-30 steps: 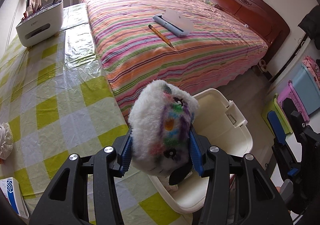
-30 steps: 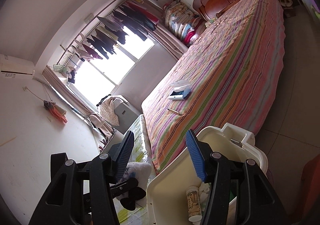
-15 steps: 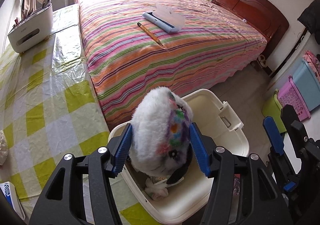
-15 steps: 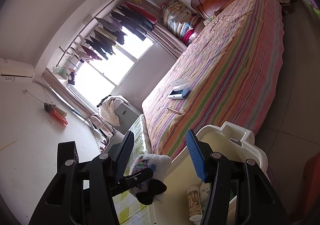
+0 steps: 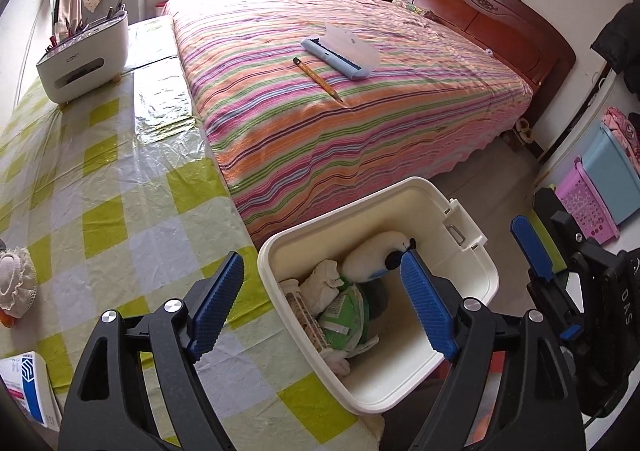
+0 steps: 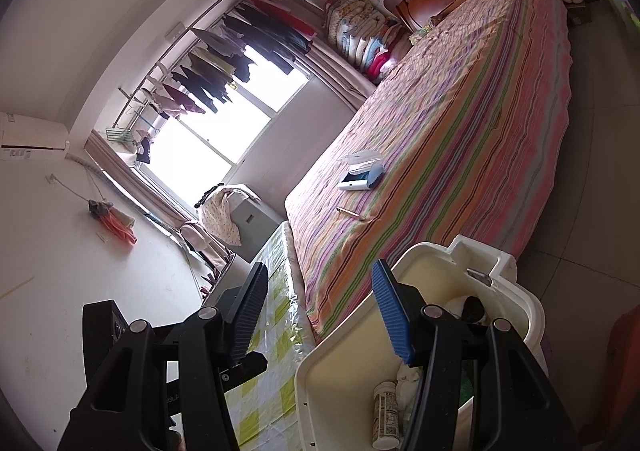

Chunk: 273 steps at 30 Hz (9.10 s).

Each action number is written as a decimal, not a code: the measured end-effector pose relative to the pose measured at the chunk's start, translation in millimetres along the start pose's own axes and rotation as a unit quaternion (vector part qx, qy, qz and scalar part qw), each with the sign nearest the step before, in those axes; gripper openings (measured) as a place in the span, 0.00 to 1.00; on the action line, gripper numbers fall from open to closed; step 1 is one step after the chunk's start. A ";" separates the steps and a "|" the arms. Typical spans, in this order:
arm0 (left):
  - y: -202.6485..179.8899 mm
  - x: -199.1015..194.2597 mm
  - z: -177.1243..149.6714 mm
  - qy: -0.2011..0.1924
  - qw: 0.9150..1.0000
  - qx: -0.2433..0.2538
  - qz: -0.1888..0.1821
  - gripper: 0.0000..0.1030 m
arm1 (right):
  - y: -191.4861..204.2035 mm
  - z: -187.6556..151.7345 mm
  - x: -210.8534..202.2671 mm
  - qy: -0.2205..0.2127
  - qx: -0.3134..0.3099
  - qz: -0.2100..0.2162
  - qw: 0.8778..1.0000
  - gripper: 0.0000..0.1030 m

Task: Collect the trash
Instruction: 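Lower the fluffy plush toy into the basket and open the left tool, then move both open tools back over the table toward the blister pack, then grasp the silver blister pack with the left tool while the right tool approaches the lace cap, then grasp the white lace cap with the right tool while the left tool holds the blister pack, then carry the blister pack with the left tool while the right tool drops the lace cap into the basket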

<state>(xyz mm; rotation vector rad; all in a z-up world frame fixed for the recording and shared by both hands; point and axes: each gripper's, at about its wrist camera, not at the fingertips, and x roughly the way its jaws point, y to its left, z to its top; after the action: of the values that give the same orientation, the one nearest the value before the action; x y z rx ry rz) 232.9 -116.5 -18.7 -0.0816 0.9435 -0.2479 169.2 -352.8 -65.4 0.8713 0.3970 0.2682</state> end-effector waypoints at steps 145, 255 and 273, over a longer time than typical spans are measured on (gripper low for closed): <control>425.2 -120.3 -76.0 -0.026 0.933 -0.350 0.087 0.08 | 242.7 -229.3 171.3 0.355 -0.299 0.133 0.876 0.51; 199.0 -97.1 -37.4 -0.022 0.989 -0.147 0.005 0.08 | 69.4 -42.5 49.6 0.137 -0.089 0.089 0.982 0.38; 192.0 -89.6 -37.1 -0.013 0.990 -0.139 0.006 0.08 | 25.6 -15.1 39.0 0.095 -0.060 0.018 0.994 0.38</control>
<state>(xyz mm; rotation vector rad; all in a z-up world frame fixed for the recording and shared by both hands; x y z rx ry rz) 186.2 93.0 -3.6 -0.3340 0.9474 -0.1026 195.7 -311.7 -62.9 0.7368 0.5363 0.4061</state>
